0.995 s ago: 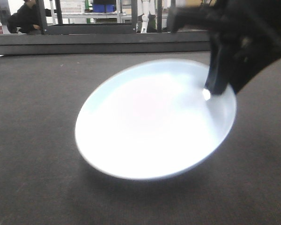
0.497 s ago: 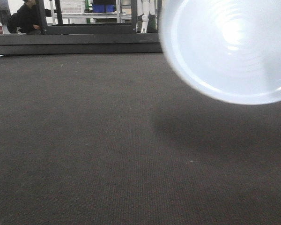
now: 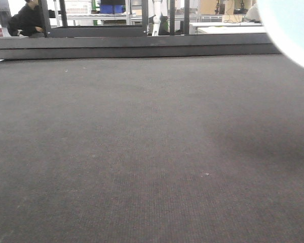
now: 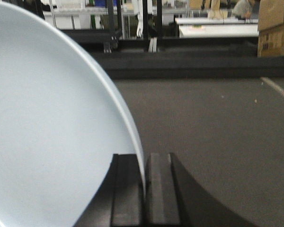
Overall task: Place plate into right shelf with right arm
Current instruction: 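Lift the plate with the right gripper up beside the robot, then hold the plate in the right gripper while driving away from the table, then drive past the red table toward the shelf of blue bins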
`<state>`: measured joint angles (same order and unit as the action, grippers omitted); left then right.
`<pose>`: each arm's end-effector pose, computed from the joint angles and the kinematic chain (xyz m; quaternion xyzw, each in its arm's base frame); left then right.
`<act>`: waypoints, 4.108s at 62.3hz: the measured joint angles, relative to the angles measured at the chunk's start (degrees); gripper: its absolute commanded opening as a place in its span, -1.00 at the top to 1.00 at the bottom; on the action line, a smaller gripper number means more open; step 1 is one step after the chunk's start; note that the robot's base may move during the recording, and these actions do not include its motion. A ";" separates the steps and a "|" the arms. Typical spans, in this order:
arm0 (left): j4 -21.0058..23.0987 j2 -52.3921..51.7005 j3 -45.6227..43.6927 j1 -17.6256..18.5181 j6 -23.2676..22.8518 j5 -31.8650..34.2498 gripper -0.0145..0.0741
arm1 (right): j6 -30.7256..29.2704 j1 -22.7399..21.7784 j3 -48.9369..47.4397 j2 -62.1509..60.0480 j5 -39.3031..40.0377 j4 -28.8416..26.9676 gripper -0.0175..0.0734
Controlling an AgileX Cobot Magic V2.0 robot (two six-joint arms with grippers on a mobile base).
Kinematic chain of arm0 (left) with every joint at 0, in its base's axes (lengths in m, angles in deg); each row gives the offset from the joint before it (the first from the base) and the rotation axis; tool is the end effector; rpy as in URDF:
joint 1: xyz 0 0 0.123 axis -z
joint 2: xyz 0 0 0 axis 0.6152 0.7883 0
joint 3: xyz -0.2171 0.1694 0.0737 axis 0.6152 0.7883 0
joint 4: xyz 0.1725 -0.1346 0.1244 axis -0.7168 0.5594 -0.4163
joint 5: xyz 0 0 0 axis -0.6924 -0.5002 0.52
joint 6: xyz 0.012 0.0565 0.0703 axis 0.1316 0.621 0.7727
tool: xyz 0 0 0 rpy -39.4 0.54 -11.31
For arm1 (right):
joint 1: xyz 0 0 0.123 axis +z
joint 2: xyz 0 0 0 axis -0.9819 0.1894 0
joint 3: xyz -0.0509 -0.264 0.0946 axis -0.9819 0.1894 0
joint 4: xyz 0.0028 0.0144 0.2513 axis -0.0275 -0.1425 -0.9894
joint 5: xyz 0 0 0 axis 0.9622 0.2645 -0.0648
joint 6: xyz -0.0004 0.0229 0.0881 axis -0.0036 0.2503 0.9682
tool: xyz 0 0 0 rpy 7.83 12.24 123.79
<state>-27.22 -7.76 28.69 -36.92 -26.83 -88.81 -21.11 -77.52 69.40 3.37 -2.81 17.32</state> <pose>0.0570 -0.0016 0.1984 0.0171 0.7010 -0.0003 0.7129 0.0724 0.0044 0.2930 0.0127 0.7092 0.0502 0.7031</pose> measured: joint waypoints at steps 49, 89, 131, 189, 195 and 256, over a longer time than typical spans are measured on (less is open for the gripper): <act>0.00 0.00 0.00 0.00 0.00 0.00 0.96 | -0.23 0.00 0.00 -3.72 -0.98 0.00 0.50; 0.00 0.00 0.00 0.00 0.00 0.00 0.96 | -0.23 0.00 0.00 -3.72 -0.98 0.00 0.50; 0.00 0.00 0.00 0.00 0.00 0.00 0.96 | -0.23 0.00 0.00 -3.72 -0.98 -0.14 0.50; 0.00 0.00 0.00 0.00 0.00 0.00 0.96 | -0.23 0.00 0.17 -3.81 -1.01 -0.14 0.50; 0.00 0.00 0.00 0.00 0.00 0.00 0.96 | -0.23 0.00 0.17 -3.81 -1.01 -0.14 0.50; 0.00 0.00 0.00 0.00 0.00 0.00 0.96 | -0.23 0.00 0.17 -3.81 -1.01 -0.14 0.50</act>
<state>-27.22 -7.76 28.69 -36.92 -26.83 -88.81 -21.34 -77.52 69.58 -0.44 -3.82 17.19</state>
